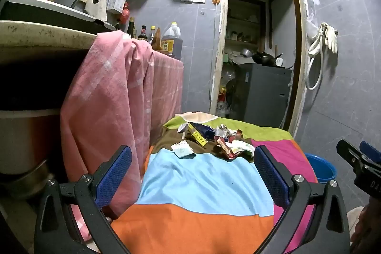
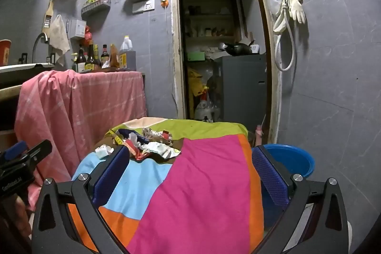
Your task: Collect trash
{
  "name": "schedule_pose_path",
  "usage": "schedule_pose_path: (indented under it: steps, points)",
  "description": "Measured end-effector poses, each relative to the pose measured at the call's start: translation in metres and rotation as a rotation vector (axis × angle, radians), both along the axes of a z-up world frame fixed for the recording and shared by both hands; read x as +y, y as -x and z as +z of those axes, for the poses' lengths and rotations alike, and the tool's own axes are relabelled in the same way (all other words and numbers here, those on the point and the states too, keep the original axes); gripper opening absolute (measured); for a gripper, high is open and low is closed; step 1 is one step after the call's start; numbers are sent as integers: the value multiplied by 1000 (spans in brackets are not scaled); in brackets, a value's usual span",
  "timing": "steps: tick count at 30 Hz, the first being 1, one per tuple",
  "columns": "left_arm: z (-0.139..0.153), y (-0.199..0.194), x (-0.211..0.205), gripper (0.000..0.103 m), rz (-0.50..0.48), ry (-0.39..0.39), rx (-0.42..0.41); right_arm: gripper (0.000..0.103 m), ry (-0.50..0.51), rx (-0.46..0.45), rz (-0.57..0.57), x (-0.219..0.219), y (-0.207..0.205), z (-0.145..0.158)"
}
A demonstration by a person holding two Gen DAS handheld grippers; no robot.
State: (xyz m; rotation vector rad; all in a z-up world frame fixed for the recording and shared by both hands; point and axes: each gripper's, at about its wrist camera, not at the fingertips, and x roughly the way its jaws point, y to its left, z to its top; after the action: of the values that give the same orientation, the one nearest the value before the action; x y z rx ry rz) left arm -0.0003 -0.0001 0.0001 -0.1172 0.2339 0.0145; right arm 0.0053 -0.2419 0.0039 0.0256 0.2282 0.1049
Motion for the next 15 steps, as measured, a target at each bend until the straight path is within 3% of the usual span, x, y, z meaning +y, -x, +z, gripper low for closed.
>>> schedule_pose_path:
  steps: [15]
  points:
    - [0, -1, 1, 100, 0, 5, 8, 103, -2, 0, 1, 3, -4, -5]
